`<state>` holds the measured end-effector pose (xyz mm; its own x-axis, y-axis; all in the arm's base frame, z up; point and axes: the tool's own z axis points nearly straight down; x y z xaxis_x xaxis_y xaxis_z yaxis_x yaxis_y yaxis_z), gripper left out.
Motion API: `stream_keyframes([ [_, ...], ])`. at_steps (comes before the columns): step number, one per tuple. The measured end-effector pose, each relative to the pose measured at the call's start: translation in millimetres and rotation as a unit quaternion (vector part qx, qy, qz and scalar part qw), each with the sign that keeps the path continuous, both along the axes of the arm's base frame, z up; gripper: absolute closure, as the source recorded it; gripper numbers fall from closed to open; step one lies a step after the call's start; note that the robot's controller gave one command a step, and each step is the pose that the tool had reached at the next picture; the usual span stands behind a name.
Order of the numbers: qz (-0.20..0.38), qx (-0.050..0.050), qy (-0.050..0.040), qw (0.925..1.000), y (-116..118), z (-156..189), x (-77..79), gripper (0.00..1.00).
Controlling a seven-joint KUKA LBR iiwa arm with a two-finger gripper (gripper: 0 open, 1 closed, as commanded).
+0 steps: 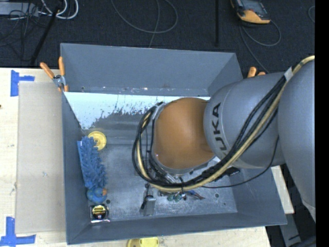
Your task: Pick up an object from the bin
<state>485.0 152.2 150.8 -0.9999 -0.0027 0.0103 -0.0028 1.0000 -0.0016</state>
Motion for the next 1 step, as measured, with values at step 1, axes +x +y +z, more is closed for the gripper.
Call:
stream_keyframes([
  [1, -0.002, 0.001, -0.0039, 1.0000, -0.7, 4.0, 2.1, 0.00],
])
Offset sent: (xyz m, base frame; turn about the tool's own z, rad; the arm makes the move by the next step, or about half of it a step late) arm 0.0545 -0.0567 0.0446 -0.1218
